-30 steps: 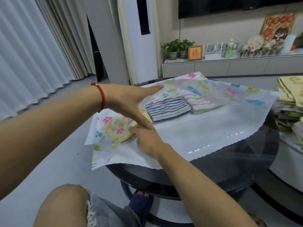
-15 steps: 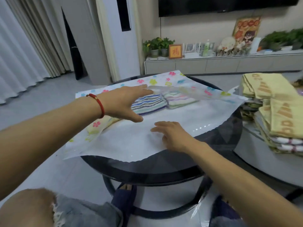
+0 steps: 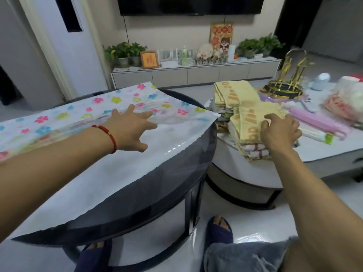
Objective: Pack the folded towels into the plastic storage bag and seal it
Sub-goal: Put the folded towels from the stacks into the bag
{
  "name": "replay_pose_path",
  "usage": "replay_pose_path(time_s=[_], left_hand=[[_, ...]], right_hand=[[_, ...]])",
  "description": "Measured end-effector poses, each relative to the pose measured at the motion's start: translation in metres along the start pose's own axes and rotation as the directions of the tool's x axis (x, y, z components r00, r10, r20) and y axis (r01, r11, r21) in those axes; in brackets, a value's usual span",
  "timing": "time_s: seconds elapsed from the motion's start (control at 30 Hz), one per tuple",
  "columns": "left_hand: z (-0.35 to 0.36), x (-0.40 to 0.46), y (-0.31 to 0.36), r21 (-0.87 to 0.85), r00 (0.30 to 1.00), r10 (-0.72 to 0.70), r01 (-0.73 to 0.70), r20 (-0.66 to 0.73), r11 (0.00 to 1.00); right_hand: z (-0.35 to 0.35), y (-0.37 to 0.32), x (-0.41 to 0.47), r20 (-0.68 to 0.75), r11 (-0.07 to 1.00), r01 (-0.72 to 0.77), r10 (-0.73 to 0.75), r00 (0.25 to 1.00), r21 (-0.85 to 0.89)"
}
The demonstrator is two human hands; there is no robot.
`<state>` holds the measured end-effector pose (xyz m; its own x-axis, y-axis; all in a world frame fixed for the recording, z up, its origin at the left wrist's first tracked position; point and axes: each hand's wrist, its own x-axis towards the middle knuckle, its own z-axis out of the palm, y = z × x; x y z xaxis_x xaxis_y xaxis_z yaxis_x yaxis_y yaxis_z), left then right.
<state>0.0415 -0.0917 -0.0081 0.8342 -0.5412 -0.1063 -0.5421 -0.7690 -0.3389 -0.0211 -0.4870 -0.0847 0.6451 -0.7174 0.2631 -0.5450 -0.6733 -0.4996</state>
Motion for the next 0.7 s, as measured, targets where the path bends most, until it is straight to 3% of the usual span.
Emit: replay_pose_path(time_s=[0.1,0.2,0.27,0.37,0.43,0.53,0.63,0.7], left_hand=[[0.001,0.017,0.008,0.080,1.000,0.005,-0.005,-0.001,0.997],[-0.003,0.025,0.013,0.041,0.999,-0.006,0.007,-0.041,0.999],[-0.007,0.027,0.012,-0.026,0.996,-0.014,0.012,-0.083,1.000],[-0.021,0.031,0.009,-0.089,0.991,-0.018,0.006,-0.130,0.996],[-0.029,0.034,0.004,-0.101,0.985,-0.018,0.001,-0.173,0.995],[-0.041,0.039,-0.004,-0.135,0.974,-0.018,-0.013,-0.228,0.991],[-0.053,0.039,-0.014,-0.150,0.973,-0.028,-0.006,-0.228,0.989],[-0.060,0.035,-0.021,-0.113,0.978,-0.034,0.010,-0.207,0.994]], right_hand=[[-0.001,0.018,0.018,0.116,0.992,-0.122,0.126,0.985,-0.041],[-0.005,0.028,0.029,0.095,0.994,-0.060,0.069,0.993,-0.090],[-0.007,0.029,0.034,0.100,1.000,-0.015,0.014,0.995,0.010],[-0.011,0.029,0.041,0.229,0.951,-0.092,0.023,0.973,0.296],[-0.017,0.028,0.042,0.320,0.867,-0.182,0.028,0.947,0.463],[-0.030,0.022,0.037,0.498,0.610,-0.399,0.007,0.867,0.685],[-0.044,0.013,0.027,0.558,0.460,-0.437,-0.166,0.813,0.773],[-0.054,0.003,0.015,0.592,0.403,-0.451,-0.362,0.720,0.796]])
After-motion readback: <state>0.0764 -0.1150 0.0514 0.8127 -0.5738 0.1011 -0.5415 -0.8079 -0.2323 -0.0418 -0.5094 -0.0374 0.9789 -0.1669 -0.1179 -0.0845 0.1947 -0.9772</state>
